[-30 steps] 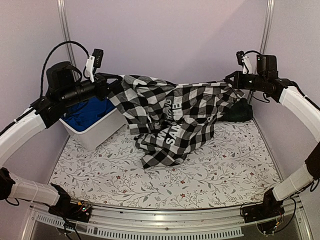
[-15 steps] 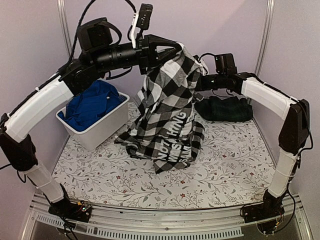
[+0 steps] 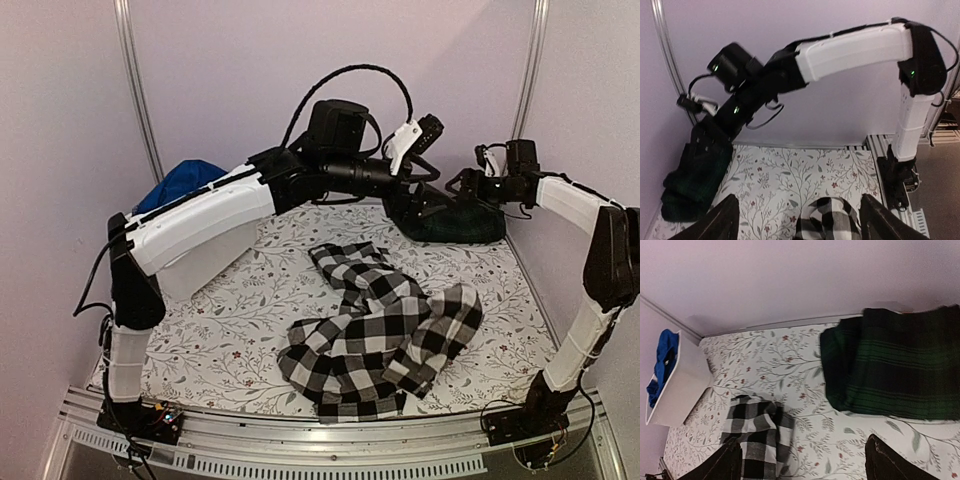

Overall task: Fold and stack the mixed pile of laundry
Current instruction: Flatten out the crumpled shirt at the center of the board.

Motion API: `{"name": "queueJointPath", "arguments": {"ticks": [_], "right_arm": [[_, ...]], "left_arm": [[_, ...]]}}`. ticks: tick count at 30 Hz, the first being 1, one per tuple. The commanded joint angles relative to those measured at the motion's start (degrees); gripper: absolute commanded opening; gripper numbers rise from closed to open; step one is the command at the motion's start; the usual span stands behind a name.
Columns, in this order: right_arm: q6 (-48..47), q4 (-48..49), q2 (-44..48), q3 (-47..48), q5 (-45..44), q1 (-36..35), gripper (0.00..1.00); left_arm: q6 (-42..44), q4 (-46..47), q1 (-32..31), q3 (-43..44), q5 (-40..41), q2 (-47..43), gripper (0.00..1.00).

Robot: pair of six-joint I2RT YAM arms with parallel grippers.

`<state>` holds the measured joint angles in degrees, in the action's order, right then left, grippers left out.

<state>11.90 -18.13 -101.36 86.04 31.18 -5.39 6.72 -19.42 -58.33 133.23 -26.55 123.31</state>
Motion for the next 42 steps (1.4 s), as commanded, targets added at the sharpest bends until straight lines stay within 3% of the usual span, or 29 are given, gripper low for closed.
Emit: {"name": "queueJointPath", "arguments": {"ticks": [1, 6, 11, 18, 24, 31, 34, 38, 42], "right_arm": [[0.36, -0.84, 12.71, -7.65, -4.75, 3.89, 0.85], [-0.07, -3.19, 17.14, -17.26, -0.79, 0.75, 0.83], [1.33, -4.71, 20.41, -29.74, -4.47, -6.15, 0.84], [5.18, -3.23, 19.88, -39.21, -7.54, -13.64, 0.84], [6.75, -3.4, 14.25, -40.37, -10.82, -16.22, 0.85], [7.1, -2.88, 9.28, -40.32, -13.92, -16.58, 0.85], [6.48, -3.14, 6.83, -38.65, -16.07, -16.58, 0.84], [4.74, -3.77, 2.63, -34.38, -19.86, -16.51, 0.82], [2.75, -4.7, -3.91, -27.73, -21.92, -16.42, 0.82]], "left_arm": [[-5.84, 4.18, 8.97, -16.12, 5.62, -8.73, 0.84], [-16.67, 7.26, 21.05, -28.84, 10.13, -10.86, 0.84], [-19.32, 0.34, 27.27, -25.16, 13.99, -1.08, 0.86], [-16.79, -4.89, 26.57, -13.03, 14.21, 12.83, 0.89], [-14.18, -8.34, 24.45, -4.21, 15.72, 22.0, 0.91], [-11.22, -11.51, 23.22, -6.43, 22.52, 23.97, 0.89], [-9.53, -12.54, 22.69, -11.63, 25.81, 21.85, 0.79], [-12.06, -11.71, 23.84, -23.44, 26.42, 15.0, 0.47], [-15.38, -7.09, 24.5, -42.36, 27.87, 3.93, 0.18]]}}
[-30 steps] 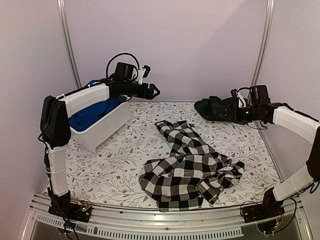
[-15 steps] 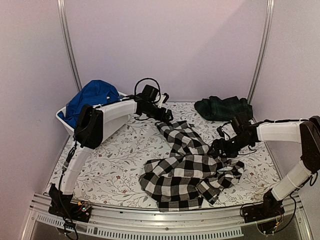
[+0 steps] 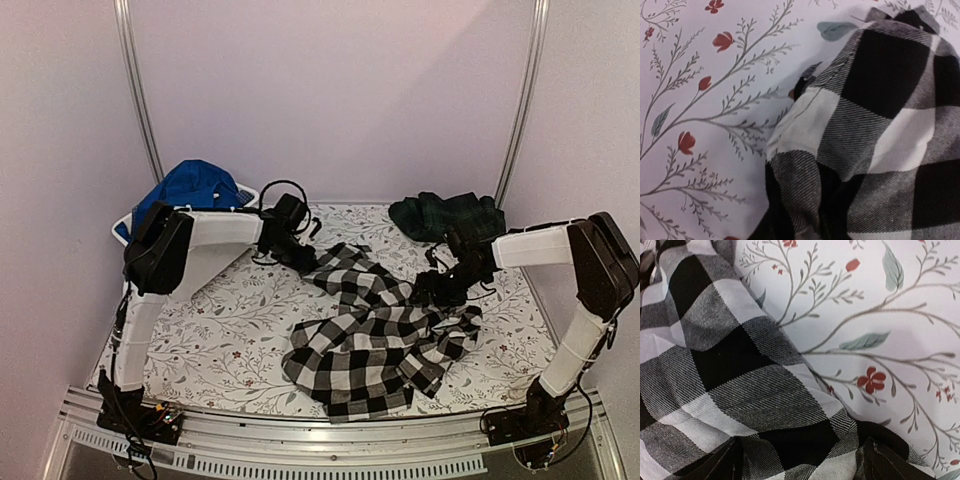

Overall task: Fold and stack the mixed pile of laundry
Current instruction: Flatten out the crumpled shirt at the center of the board.

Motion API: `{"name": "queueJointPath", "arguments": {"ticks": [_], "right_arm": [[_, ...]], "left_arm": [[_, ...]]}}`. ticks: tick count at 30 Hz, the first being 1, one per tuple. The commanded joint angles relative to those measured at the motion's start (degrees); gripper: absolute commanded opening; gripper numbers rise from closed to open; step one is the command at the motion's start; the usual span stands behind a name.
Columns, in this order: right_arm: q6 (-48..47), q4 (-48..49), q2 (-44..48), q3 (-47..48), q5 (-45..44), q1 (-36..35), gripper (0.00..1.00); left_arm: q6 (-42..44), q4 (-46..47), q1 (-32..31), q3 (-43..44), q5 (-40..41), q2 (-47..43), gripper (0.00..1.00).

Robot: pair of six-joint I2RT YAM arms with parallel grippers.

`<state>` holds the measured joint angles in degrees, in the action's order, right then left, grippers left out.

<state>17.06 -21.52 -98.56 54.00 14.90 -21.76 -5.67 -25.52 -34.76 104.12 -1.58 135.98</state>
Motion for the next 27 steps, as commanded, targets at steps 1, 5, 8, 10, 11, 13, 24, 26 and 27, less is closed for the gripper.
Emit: {"name": "queueJointPath", "arguments": {"ticks": [1, 5, 8, 10, 11, 13, 24, 26, 27], "right_arm": [[-3.19, -1.33, -7.93, 6.09, -5.9, 0.04, 0.82], [-5.89, -2.99, -12.6, 15.53, -6.37, 0.31, 0.8], [-8.1, -3.18, -10.55, 18.29, -6.48, 0.55, 0.81], [-8.88, -3.2, -7.47, 18.03, -5.17, 1.26, 0.82], [-8.92, -3.18, -4.83, 17.34, -4.76, 1.75, 0.83], [-8.46, -3.1, -0.73, 14.82, -4.3, 3.04, 0.88], [1.93, -0.47, 13.03, -4.89, 1.21, 11.95, 0.99], [3.53, 1.56, 12.93, -7.7, 3.62, 11.96, 0.99], [4.15, 2.39, 12.56, -8.55, 4.22, 11.92, 0.99]], "left_arm": [[-4.07, -0.68, 0.89, -16.8, 3.39, -11.33, 0.12], [-8.39, -0.25, 0.55, -30.65, 2.72, -22.06, 0.0], [-9.46, 3.1, 0.12, -37.76, 0.75, -30.29, 0.27], [-8.99, 7.19, 0.12, -40.41, -0.2, -35.36, 0.49], [-8.44, 9.59, 0.2, -40.99, -0.07, -37.05, 0.56], [-7.44, 12.29, 0.33, -39.92, 0.14, -38.4, 0.65], [-2.03, 7.87, 0.94, -19.67, 0.76, -20.49, 0.88], [-2.08, 8.01, 0.99, -19.19, -0.14, -18.99, 0.89], [-2.14, 8.05, 1.01, -19.07, -0.35, -18.35, 0.89]]}}
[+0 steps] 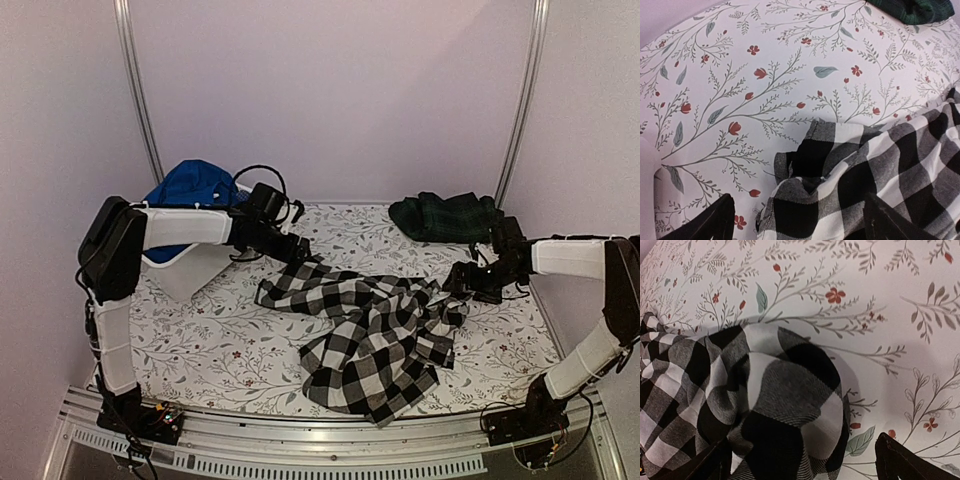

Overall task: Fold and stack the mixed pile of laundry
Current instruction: Flatten out the crumpled shirt at the center of the board.

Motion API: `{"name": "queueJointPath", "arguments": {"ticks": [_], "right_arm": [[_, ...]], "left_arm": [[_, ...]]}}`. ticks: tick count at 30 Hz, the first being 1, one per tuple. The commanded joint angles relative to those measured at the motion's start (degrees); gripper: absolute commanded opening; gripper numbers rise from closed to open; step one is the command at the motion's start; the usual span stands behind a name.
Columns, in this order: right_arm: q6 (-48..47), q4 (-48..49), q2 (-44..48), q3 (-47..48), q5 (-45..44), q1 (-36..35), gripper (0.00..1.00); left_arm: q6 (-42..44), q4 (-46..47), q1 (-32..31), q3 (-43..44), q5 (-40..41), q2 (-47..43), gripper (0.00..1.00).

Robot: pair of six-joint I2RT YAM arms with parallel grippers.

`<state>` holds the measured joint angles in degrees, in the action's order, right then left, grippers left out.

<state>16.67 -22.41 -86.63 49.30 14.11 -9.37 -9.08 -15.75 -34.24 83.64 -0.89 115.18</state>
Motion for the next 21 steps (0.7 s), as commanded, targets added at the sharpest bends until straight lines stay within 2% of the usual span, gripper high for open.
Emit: {"name": "queueJointPath", "arguments": {"ticks": [1, 3, 5, 7, 8, 10, 12, 13, 15, 21], "right_arm": [[5.11, 4.2, -0.1, -4.6, 5.32, -0.47, 0.98], [5.55, 5.48, -1.27, -5.51, 6.68, -0.4, 0.89], [5.56, 6.51, -2.01, -5.74, 7.91, -0.45, 0.66], [5.49, 6.92, -1.56, -4.99, 8.34, -0.46, 0.4], [5.33, 6.93, -0.64, -4.29, 8.2, -0.43, 0.31], [5.08, 6.52, 0.75, -2.38, 7.31, -0.33, 0.17], [4.22, 5.63, 2.05, 0.13, 5.64, -0.3, 0.06], [3.69, 5.07, 2.64, 1.42, 4.64, -0.21, 0.01], [2.62, 4.16, 3.68, 4.01, 2.63, 0.08, 0.0], [0.08, 1.66, 6.66, 11.22, -2.15, 1.26, 0.0]], "left_arm": [[1.16, -1.85, 0.44, 1.6, -1.1, 3.12, 0.89], [1.11, -2.07, 0.42, 1.66, -1.43, 4.33, 0.86], [1.23, -2.29, 0.48, 1.76, -2.46, 5.01, 0.72], [1.23, -1.95, 0.49, 1.56, -3.19, 4.95, 0.51], [1.24, -1.36, 0.61, 1.34, -3.67, 4.71, 0.44], [1.45, -0.1, 0.82, 1.14, -4.87, 4.23, 0.38], [1.64, 0.62, 1.37, 1.54, -5.41, 3.96, 0.23], [1.76, 0.95, 1.5, 1.79, -5.62, 3.65, 0.14], [1.92, 1.7, 2.03, 1.92, -5.85, 2.64, 0.0], [3.68, 6.32, 3.35, -1.7, -7.23, -2.74, 0.0]]}}
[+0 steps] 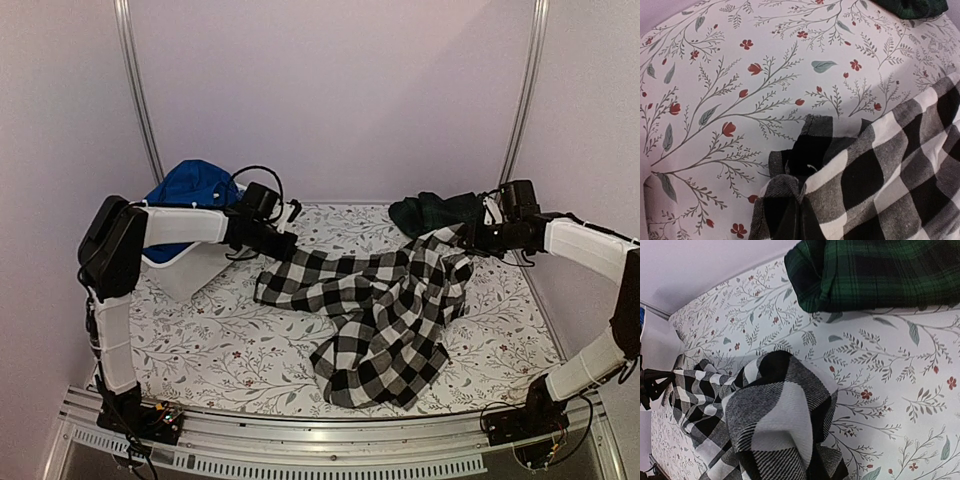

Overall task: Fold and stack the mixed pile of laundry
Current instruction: Flatten out the crumpled shirt at the center of the board.

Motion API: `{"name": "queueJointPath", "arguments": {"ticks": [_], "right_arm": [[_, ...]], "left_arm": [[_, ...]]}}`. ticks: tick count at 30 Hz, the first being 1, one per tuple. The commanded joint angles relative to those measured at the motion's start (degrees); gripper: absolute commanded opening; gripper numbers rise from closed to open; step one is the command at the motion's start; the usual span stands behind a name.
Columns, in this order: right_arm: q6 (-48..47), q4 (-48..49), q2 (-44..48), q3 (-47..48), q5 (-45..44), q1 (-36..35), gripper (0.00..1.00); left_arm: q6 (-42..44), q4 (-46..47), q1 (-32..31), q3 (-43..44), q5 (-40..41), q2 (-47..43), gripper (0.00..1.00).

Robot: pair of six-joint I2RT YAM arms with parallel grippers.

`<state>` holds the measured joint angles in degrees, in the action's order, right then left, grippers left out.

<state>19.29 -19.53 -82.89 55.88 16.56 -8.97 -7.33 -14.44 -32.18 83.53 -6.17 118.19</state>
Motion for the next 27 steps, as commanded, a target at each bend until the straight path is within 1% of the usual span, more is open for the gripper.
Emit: {"name": "queueJointPath", "arguments": {"ticks": [1, 3, 5, 9, 12, 16, 20, 25, 27], "right_arm": [[-3.14, -1.83, 3.39, 5.53, -5.43, 0.94, 0.0], [-3.83, -2.53, 3.97, 7.01, -6.95, 1.1, 0.0], [-4.48, -2.87, 4.75, 8.4, -8.2, 1.3, 0.0], [-5.84, -2.65, 6.5, 11.95, -11.07, 1.49, 0.0], [-7.15, -1.11, 7.79, 14.77, -13.37, 1.42, 0.0], [-8.83, 1.61, 9.2, 19.82, -13.48, 1.5, 0.0], [-10.2, 3.15, 9.78, 26.55, -10.49, 1.47, 0.0], [-13.29, 4.66, 14.45, 32.53, -5.99, 1.07, 0.0], [-14.69, 4.36, 16.89, 34.49, -4.79, 0.57, 0.0]], "left_arm": [[2.51, 5.19, 1.33, -1.99, -1.91, -6.17, 0.0], [2.93, 4.94, 1.23, -2.33, -2.27, -6.76, 0.0], [2.82, 6.25, 0.76, -4.81, -1.45, -8.7, 0.0], [2.4, 17.53, -0.43, -14.79, 1.27, -17.62, 0.0], [2.43, 20.73, -0.59, -16.9, 3.47, -23.32, 0.0], [4.64, 21.9, -2.08, -13.89, 5.41, -28.15, 0.0], [9.07, 21.88, -5.4, -8.09, 9.61, -31.35, 0.0], [15.44, 22.9, -11.93, -3.47, 13.73, -35.38, 0.0], [18.67, 23.35, -15.52, -2.51, 16.0, -37.13, 0.0]]}}
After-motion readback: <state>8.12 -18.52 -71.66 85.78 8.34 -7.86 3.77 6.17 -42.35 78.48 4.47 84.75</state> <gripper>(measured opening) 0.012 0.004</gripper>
